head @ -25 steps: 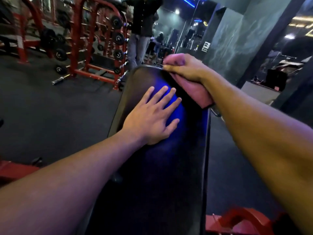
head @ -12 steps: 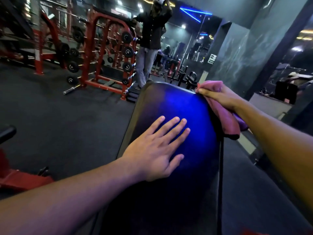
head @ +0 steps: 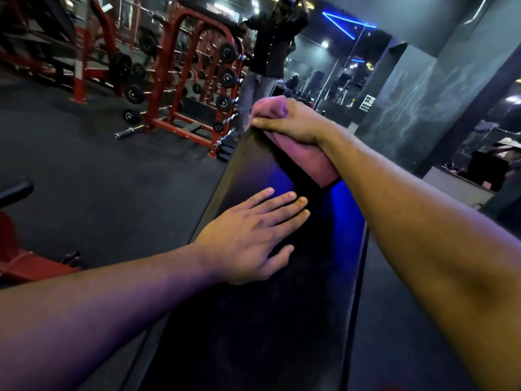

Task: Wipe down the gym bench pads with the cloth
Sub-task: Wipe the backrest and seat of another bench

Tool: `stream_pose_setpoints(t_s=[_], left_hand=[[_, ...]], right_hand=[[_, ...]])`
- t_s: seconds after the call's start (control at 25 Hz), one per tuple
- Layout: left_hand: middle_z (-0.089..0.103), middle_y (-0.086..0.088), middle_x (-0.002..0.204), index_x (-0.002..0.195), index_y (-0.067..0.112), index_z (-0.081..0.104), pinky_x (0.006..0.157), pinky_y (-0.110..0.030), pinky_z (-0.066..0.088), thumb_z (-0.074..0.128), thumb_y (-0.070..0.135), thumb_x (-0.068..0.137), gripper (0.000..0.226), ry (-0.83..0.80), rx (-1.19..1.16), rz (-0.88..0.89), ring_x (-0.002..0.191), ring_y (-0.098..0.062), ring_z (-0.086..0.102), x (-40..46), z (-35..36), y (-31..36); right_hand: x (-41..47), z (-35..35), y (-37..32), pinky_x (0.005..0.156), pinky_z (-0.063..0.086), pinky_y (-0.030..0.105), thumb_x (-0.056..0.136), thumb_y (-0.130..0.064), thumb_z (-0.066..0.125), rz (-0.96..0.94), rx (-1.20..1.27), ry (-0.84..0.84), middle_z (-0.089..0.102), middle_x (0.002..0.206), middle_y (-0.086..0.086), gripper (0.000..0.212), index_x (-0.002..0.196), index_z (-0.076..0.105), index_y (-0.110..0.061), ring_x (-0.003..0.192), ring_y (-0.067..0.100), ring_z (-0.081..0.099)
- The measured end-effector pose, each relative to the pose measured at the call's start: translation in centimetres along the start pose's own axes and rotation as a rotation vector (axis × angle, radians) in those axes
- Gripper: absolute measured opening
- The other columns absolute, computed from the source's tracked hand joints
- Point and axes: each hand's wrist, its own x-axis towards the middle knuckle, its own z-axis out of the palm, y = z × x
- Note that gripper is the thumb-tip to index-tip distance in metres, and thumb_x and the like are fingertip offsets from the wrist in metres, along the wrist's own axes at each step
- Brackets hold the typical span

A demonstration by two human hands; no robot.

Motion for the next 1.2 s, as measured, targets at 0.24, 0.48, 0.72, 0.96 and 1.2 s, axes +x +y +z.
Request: stream_pose_setpoints(t_s=[0.24,0.48,0.72,0.96,1.2], left_hand=[[0.034,-0.001,0.167,0.159,0.017,0.041,0.13,-0.043,0.018,0.037,0.047,0.103,0.064,0.007,-0.018,-0.004,0.157,-0.017,0.025,-0.1,0.0,0.2],[0.046,-0.001,0.161,0.151,0.016,0.053,0.127,-0.043,0.026,0.045,0.043,0.096,0.062,0.083,-0.047,-0.002,0.152,-0.019,0.038,0.0,0.2,0.4],[0.042,0.0,0.163,0.155,0.019,0.048,0.129,-0.041,0.018,0.045,0.042,0.098,0.061,0.043,-0.053,-0.016,0.155,-0.016,0.031,0.3,-0.1,0.2],[0.018,-0.003,0.173,0.164,0.025,0.028,0.129,-0.051,0.015,0.038,0.053,0.103,0.068,-0.096,0.007,-0.083,0.161,-0.02,0.01,-4.3,-0.6,3.1],[0.015,-0.006,0.174,0.163,0.023,0.03,0.129,-0.055,0.008,0.041,0.054,0.103,0.069,-0.097,0.054,-0.029,0.162,-0.023,0.003,-8.3,-1.4,3.2]], right_hand=[[-13.5,-2.7,4.0,0.108,0.047,0.048,0.095,-0.046,0.064,0.189,0.175,0.213,0.071,0.11,-0.003,0.02,0.102,0.074,-0.03,0.112,0.02,0.065],[-9.8,-2.3,4.3,0.103,0.051,0.046,0.077,-0.084,0.056,0.296,0.013,0.225,0.074,0.102,-0.003,0.048,0.094,0.072,-0.042,0.105,0.021,0.068],[-1.8,0.7,-2.1,0.093,0.053,0.037,0.076,-0.089,0.044,0.153,-0.164,0.217,0.073,0.093,-0.005,0.067,0.078,0.06,-0.025,0.089,0.021,0.066],[-4.7,0.2,-3.7,0.096,0.053,0.04,0.08,-0.064,0.053,0.069,-0.133,0.243,0.073,0.106,-0.015,0.022,0.092,0.065,-0.051,0.098,0.013,0.067],[0.4,-1.7,-7.2,0.099,0.05,0.045,0.077,-0.069,0.048,0.073,-0.346,-0.127,0.07,0.09,0.0,0.049,0.077,0.056,-0.02,0.09,0.028,0.062]])
